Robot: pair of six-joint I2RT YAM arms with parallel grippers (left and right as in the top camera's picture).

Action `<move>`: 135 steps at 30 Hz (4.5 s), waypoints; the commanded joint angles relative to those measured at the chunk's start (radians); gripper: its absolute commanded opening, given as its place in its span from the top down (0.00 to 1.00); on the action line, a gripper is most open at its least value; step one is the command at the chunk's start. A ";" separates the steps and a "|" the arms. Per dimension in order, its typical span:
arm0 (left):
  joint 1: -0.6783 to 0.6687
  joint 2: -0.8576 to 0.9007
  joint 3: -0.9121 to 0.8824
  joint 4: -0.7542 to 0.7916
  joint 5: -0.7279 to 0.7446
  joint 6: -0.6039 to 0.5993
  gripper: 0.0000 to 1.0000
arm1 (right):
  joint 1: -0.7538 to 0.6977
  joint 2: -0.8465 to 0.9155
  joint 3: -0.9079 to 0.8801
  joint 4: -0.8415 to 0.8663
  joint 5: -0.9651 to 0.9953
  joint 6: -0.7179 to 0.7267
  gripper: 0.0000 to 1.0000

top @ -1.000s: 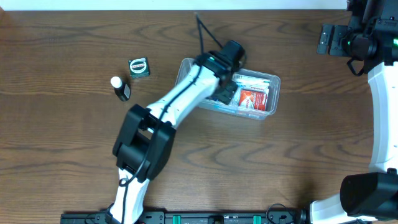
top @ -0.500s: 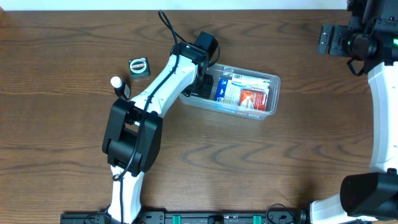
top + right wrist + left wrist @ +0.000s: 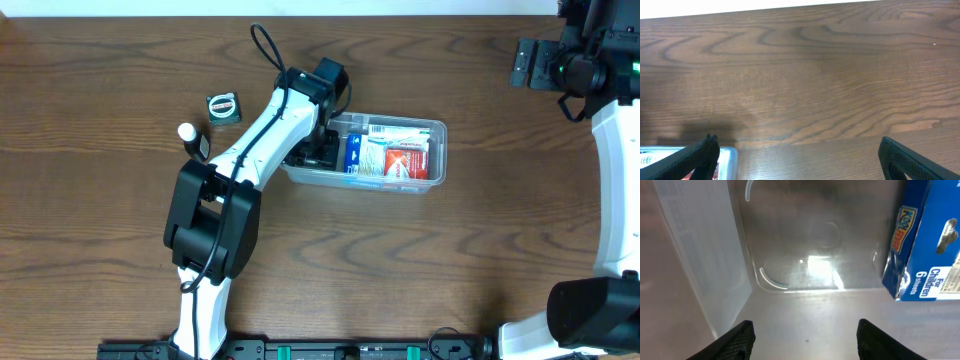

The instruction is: Pack container

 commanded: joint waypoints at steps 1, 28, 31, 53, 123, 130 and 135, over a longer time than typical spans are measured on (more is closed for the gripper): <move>0.000 -0.028 0.013 -0.018 0.010 -0.020 0.34 | -0.004 0.002 0.005 -0.001 0.006 0.014 0.01; -0.016 -0.034 0.035 -0.057 0.035 -0.033 0.33 | -0.004 0.002 0.005 -0.001 0.007 0.014 0.01; -0.003 -0.046 0.083 -0.057 0.035 -0.033 0.33 | -0.004 0.002 0.005 -0.001 0.006 0.014 0.01; 0.303 -0.254 0.235 0.053 -0.006 0.120 0.09 | -0.004 0.002 0.005 -0.001 0.007 0.014 0.01; 0.462 0.269 0.235 0.282 -0.043 0.025 0.07 | -0.004 0.002 0.005 -0.001 0.007 0.014 0.01; 0.462 0.270 0.235 0.280 -0.043 -0.005 0.07 | -0.004 0.002 0.005 -0.001 0.006 0.014 0.01; 0.460 0.271 0.235 0.267 -0.043 -0.008 0.24 | -0.004 0.002 0.005 -0.001 0.006 0.014 0.01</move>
